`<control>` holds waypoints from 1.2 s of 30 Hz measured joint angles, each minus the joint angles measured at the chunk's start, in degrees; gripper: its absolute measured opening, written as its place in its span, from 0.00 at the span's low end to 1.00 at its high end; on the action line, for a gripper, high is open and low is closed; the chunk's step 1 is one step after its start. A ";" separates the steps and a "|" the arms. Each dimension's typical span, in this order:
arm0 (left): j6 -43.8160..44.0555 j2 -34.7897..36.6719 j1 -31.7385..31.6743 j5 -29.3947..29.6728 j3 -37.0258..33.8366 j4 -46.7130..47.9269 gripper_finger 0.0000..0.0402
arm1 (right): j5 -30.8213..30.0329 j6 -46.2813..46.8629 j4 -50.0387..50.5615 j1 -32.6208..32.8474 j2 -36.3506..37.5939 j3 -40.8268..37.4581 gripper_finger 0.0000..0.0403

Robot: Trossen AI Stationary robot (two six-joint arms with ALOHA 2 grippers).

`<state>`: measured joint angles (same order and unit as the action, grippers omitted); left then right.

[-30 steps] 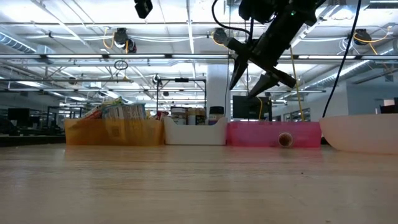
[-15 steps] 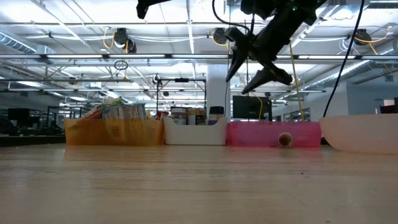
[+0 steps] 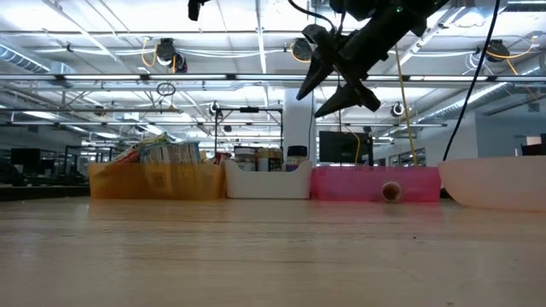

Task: Pick & Place Food Item
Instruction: Put brown seasoning bottle into the white bin

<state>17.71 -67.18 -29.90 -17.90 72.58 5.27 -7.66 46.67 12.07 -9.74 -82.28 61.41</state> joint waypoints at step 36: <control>-9.99 -1.97 -15.83 -12.64 0.00 5.00 0.33 | 1.17 25.56 36.12 -11.58 -0.93 -0.01 0.57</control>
<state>7.73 -69.14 -45.74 -30.54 72.58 10.27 -6.50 72.23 48.19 -21.32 -83.21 61.40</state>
